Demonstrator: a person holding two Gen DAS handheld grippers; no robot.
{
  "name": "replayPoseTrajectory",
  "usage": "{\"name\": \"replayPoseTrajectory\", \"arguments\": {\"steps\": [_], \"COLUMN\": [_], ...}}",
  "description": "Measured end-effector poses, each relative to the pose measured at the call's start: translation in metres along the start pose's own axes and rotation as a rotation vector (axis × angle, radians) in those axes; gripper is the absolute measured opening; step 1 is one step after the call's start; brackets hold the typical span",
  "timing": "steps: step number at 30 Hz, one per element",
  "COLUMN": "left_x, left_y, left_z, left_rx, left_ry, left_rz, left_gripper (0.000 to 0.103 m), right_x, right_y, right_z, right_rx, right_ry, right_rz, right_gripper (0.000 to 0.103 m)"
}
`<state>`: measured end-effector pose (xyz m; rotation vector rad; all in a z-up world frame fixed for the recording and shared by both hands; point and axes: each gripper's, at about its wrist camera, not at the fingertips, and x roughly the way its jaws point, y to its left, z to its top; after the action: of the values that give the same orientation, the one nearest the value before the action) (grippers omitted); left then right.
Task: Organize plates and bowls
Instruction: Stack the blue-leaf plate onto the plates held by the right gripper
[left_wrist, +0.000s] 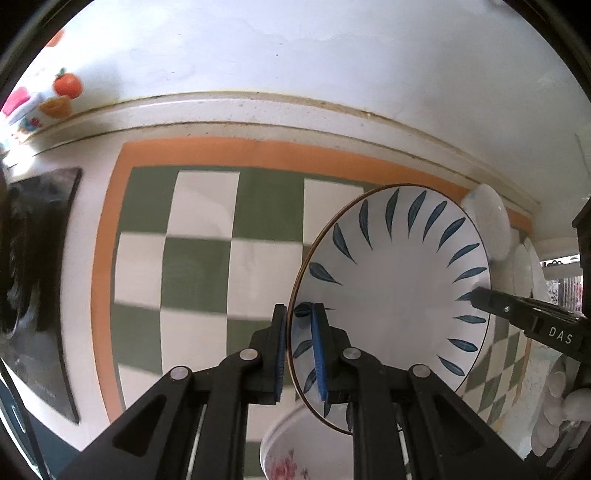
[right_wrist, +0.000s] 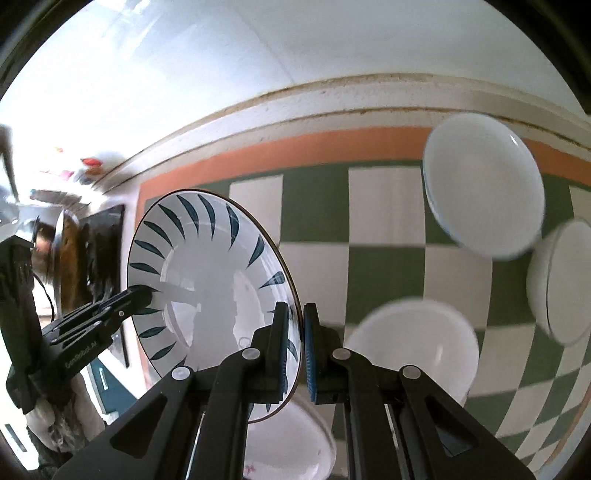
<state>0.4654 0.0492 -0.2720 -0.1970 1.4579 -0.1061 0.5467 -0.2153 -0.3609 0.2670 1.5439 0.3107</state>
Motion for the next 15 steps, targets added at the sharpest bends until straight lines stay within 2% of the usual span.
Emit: {"name": "replayPoseTrajectory", "arguments": {"steps": [7,15], "left_x": [-0.010,0.009], "left_y": [-0.017,-0.013], "left_z": [-0.051,-0.106], "left_rx": [-0.021,-0.025], "left_ry": [0.021,0.074], "left_rz": [0.022,0.047], "left_gripper": [0.011,0.011], "right_x": [-0.012,0.010], "right_y": [0.000,-0.008], "right_z": [-0.070,-0.136], "right_rx": [-0.014,-0.014], "right_ry": [0.025,0.083], "right_rz": [0.044,0.055], "right_gripper": [0.010,0.010]}}
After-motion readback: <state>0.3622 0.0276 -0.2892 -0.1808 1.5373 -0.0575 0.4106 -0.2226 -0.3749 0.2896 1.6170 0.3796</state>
